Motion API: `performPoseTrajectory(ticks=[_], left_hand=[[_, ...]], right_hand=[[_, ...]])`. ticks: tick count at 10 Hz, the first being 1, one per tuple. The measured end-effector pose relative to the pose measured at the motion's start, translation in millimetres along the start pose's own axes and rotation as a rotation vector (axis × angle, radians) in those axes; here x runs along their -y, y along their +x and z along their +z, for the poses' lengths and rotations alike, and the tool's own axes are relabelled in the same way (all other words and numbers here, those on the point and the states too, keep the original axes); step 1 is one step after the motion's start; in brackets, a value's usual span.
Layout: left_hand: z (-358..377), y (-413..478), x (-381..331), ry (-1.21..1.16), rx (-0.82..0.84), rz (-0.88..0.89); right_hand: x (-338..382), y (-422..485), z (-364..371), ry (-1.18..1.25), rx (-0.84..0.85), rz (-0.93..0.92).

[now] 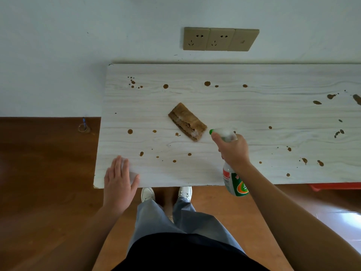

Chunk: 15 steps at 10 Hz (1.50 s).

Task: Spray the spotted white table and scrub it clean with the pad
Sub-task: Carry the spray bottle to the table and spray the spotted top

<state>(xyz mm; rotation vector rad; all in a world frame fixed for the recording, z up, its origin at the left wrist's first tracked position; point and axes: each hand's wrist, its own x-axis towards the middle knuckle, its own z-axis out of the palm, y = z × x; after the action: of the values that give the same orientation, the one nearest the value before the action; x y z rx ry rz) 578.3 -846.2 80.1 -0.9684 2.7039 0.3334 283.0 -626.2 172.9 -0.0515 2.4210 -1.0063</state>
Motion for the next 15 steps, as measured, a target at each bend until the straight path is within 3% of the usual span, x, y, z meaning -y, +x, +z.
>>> performPoseTrajectory(ticks=[5, 9, 15], left_hand=[[0.8, -1.6, -3.2, -0.008, 0.002, -0.018], [0.3, -1.6, -0.9, -0.007, 0.003, -0.015], [2.4, -1.3, 0.1, -0.016, -0.009, -0.017]], right_hand=[[28.1, 15.5, 7.9, 0.044, 0.046, -0.105], [56.9, 12.7, 21.3, -0.028, -0.035, -0.181], [9.5, 8.8, -2.9, -0.026, -0.006, -0.032]])
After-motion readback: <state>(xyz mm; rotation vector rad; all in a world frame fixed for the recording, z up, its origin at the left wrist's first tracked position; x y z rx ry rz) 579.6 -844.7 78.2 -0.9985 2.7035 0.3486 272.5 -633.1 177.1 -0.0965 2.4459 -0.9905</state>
